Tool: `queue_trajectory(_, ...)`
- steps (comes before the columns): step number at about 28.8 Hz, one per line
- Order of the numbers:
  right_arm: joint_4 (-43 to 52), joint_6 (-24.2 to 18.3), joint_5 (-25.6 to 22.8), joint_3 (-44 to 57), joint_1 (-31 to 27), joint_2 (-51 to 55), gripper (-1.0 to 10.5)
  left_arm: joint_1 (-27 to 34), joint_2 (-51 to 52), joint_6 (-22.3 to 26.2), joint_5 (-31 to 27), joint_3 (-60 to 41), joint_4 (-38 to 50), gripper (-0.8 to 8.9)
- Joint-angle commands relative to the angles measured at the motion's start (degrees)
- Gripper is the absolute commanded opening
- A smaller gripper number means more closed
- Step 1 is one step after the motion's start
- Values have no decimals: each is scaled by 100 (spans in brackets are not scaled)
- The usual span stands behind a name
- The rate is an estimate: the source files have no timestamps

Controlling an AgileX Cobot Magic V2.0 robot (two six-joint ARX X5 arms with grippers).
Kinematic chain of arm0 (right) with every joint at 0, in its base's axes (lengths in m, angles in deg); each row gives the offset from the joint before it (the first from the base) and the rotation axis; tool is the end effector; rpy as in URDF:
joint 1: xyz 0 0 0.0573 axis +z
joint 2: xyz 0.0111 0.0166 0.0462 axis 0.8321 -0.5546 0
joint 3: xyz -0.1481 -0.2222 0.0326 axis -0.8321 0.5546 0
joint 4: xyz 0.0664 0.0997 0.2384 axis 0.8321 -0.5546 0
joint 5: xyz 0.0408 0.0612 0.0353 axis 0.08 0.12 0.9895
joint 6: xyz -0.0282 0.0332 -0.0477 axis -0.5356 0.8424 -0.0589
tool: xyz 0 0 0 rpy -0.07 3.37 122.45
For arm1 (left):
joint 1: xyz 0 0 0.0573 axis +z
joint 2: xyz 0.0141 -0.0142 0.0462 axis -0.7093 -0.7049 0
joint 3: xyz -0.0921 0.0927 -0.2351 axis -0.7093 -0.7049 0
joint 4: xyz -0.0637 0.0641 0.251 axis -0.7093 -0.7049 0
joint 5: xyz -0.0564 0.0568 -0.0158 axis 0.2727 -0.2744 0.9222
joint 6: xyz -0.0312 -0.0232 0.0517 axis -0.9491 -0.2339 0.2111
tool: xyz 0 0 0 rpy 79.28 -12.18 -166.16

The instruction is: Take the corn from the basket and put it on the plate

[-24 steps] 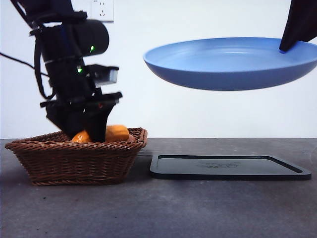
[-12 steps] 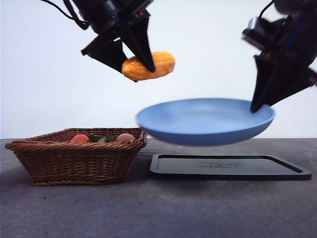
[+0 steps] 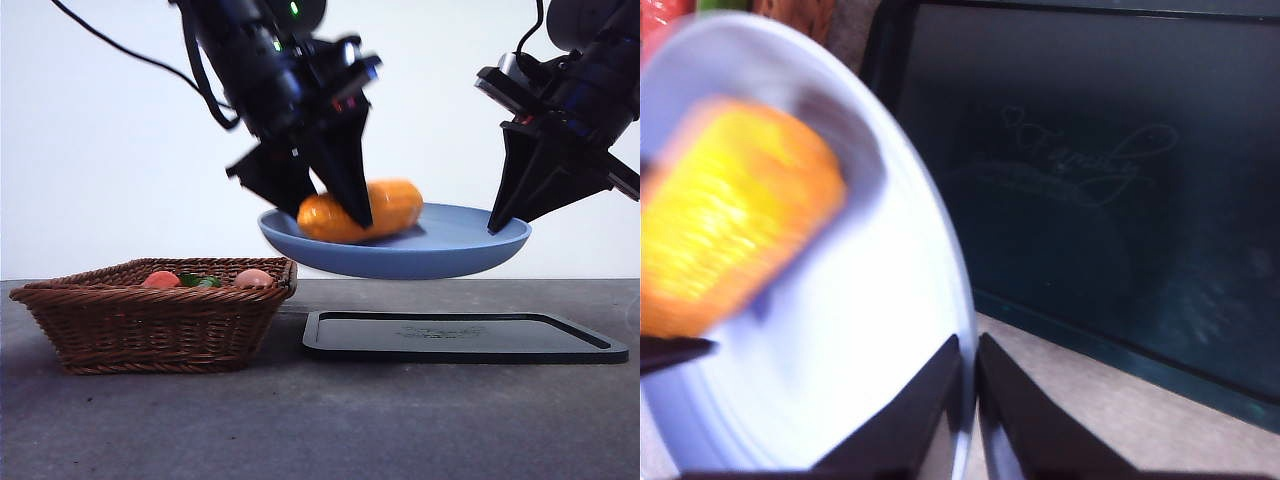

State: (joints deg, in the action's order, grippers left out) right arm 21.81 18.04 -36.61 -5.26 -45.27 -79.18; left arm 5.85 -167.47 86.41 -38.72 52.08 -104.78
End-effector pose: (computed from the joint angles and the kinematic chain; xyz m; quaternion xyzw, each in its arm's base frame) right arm 0.3072 0.0828 0.2292 0.1529 0.5216 0.2518 0.8007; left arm 0.3102 -0.2726 0.2362 0.1285 0.4945 -0.4328 0.7427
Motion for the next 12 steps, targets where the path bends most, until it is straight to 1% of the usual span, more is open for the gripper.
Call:
queue_trajectory(1,44,72,125,-127,-11,-39,2,-81,-236,74,22,79,57,129)
queue_trajectory(3,37,70,136,-127,-11,-39,2,-90,-321,70,22,79,52,130)
queue_trajectory(5,37,68,136,-127,-11,-39,2,-87,-400,66,20,79,42,155)
queue_trajectory(9,28,55,138,-127,-11,-39,2,-96,-417,20,17,79,37,307)
queue_trajectory(10,31,55,136,-127,-11,-39,2,-105,-415,0,17,81,39,330)
queue_trajectory(12,31,52,136,-127,-11,-42,2,-103,-415,-2,17,81,26,340)
